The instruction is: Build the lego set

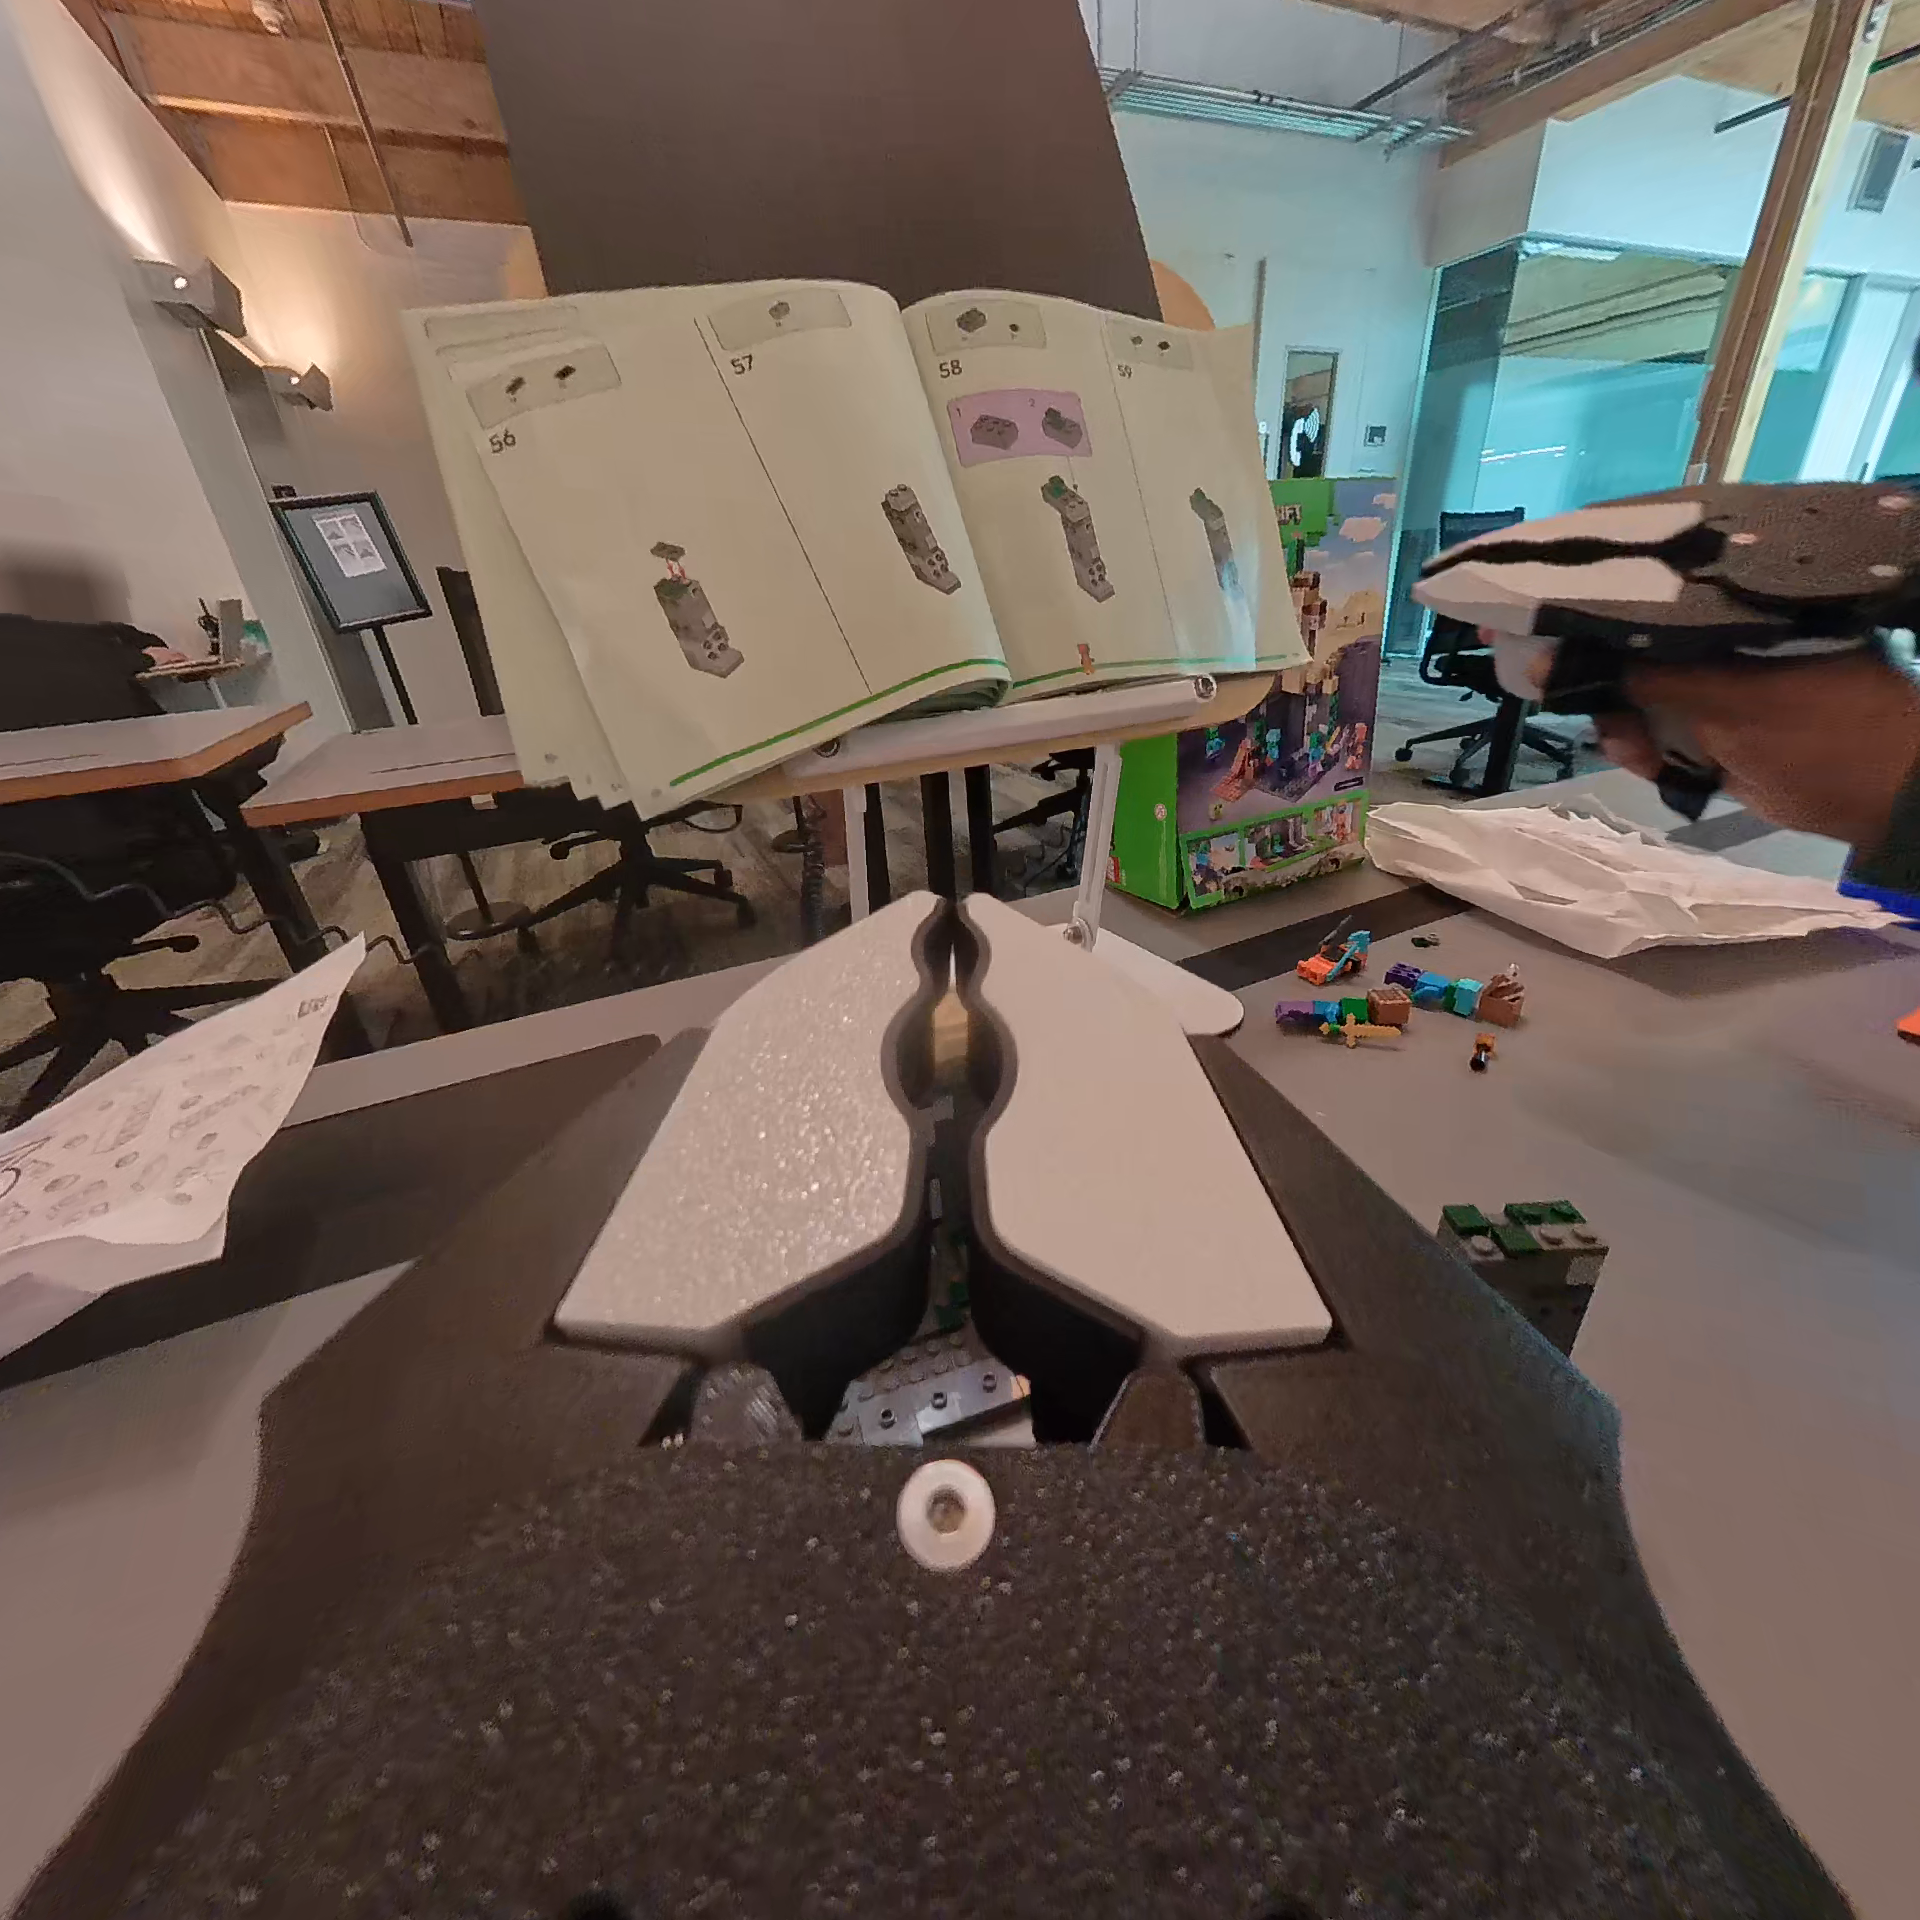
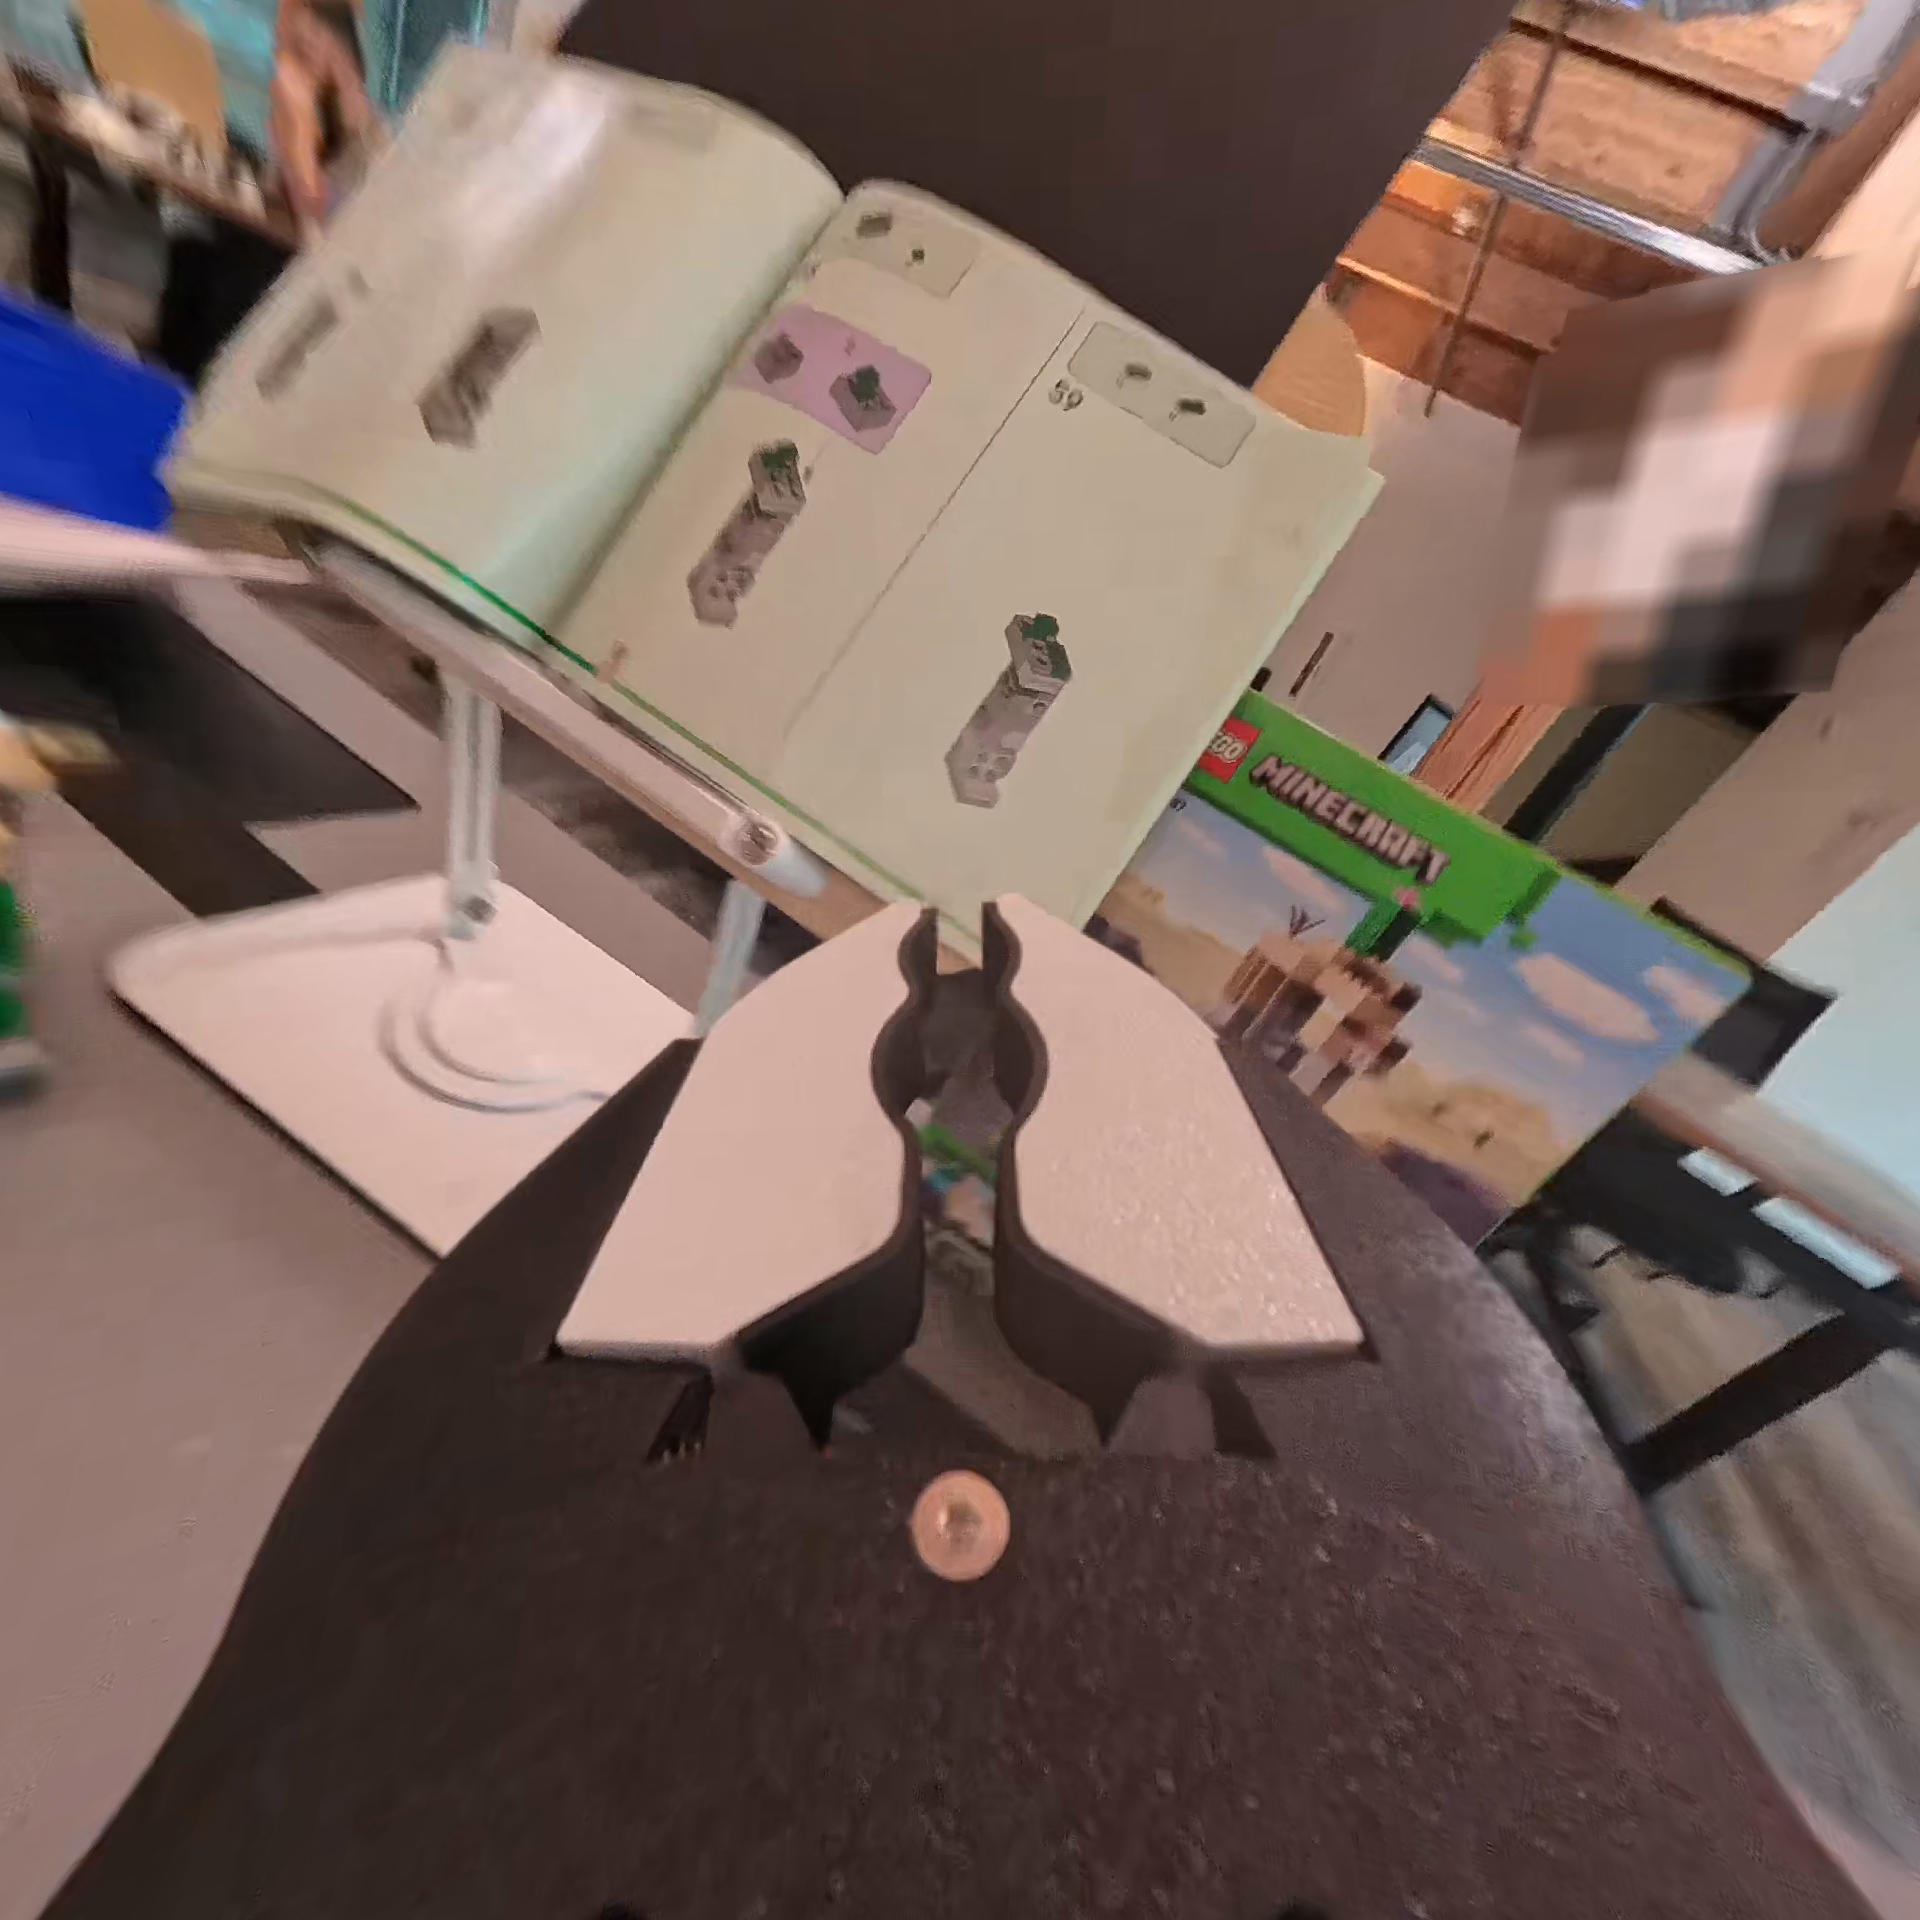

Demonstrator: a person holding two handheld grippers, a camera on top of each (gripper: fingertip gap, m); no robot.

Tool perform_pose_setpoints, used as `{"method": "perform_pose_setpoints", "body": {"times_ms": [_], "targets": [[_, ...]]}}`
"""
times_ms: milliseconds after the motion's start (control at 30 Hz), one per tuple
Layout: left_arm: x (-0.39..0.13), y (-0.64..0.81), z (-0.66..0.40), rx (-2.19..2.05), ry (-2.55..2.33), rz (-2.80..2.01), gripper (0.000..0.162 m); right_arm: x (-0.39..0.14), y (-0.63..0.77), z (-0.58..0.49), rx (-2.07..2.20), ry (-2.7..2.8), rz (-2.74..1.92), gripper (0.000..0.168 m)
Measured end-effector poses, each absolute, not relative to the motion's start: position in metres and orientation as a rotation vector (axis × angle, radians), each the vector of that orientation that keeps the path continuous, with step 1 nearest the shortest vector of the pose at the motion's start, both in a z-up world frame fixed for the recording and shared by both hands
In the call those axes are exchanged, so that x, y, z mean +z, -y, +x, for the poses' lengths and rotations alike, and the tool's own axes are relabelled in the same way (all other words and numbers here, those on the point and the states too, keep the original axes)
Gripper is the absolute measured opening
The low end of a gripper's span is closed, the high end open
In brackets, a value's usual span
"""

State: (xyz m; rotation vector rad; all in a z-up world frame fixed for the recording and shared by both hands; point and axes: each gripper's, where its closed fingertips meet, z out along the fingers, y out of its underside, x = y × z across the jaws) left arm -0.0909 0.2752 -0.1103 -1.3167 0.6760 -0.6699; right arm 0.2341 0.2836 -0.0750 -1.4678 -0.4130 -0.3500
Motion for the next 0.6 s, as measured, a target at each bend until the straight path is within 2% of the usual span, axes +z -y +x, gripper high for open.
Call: {"method": "perform_pose_setpoints", "body": {"times_ms": [367, 600], "targets": [[-0.141, -0.271, -0.09, -0.676, -0.73, -1.383, 0.0, -0.109, -0.341, 0.263, -0.782, 0.995, -1.476, 0.023], [-0.155, -0.269, -0.083, -0.685, -0.776, -1.407, 0.0, -0.112, -0.348, 0.263, -0.937, 1.163, -1.419, 0.021]]}}
